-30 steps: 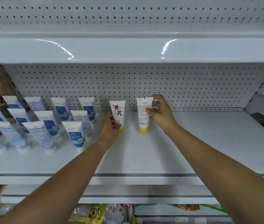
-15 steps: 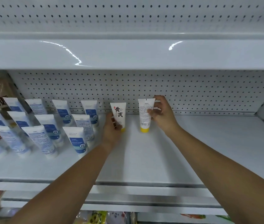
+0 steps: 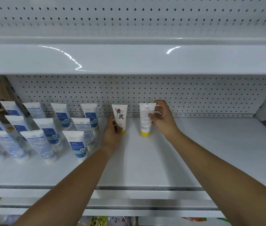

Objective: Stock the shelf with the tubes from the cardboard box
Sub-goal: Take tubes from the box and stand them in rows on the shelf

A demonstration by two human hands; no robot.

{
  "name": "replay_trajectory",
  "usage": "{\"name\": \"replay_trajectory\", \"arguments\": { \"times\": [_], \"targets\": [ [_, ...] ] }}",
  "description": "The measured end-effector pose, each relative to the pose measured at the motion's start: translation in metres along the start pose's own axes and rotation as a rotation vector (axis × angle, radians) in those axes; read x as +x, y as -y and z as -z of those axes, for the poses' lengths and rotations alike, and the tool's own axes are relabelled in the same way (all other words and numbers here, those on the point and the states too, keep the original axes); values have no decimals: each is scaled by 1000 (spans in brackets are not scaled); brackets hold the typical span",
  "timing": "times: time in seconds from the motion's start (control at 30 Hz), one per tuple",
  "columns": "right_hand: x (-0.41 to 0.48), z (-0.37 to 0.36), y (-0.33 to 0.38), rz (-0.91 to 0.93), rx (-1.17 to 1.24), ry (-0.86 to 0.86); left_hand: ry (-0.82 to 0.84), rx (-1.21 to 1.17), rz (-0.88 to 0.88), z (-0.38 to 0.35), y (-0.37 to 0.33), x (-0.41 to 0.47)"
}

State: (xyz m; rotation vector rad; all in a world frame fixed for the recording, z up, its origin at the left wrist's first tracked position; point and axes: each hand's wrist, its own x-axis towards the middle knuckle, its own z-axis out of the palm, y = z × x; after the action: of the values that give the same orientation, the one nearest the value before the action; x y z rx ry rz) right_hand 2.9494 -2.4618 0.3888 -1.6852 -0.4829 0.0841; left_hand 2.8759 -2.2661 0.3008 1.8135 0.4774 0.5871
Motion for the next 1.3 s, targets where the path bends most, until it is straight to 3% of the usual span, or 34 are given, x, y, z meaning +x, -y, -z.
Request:
{"name": "replay_trajectory", "arguments": {
  "times": [0.23, 0.47, 0.77, 1.3],
  "targets": [
    [-7, 1, 1, 3, -1, -6, 8, 76, -29, 2, 2, -10],
    [-12, 6, 11, 22, 6, -17, -161, -24, -39, 3, -24, -43],
    [-16, 6, 24, 45, 71, 7, 75, -148, -106, -40, -59, -68],
    [3, 5, -5, 119, -75, 47, 88, -210, -56, -76, -43, -38]
  ]
}}
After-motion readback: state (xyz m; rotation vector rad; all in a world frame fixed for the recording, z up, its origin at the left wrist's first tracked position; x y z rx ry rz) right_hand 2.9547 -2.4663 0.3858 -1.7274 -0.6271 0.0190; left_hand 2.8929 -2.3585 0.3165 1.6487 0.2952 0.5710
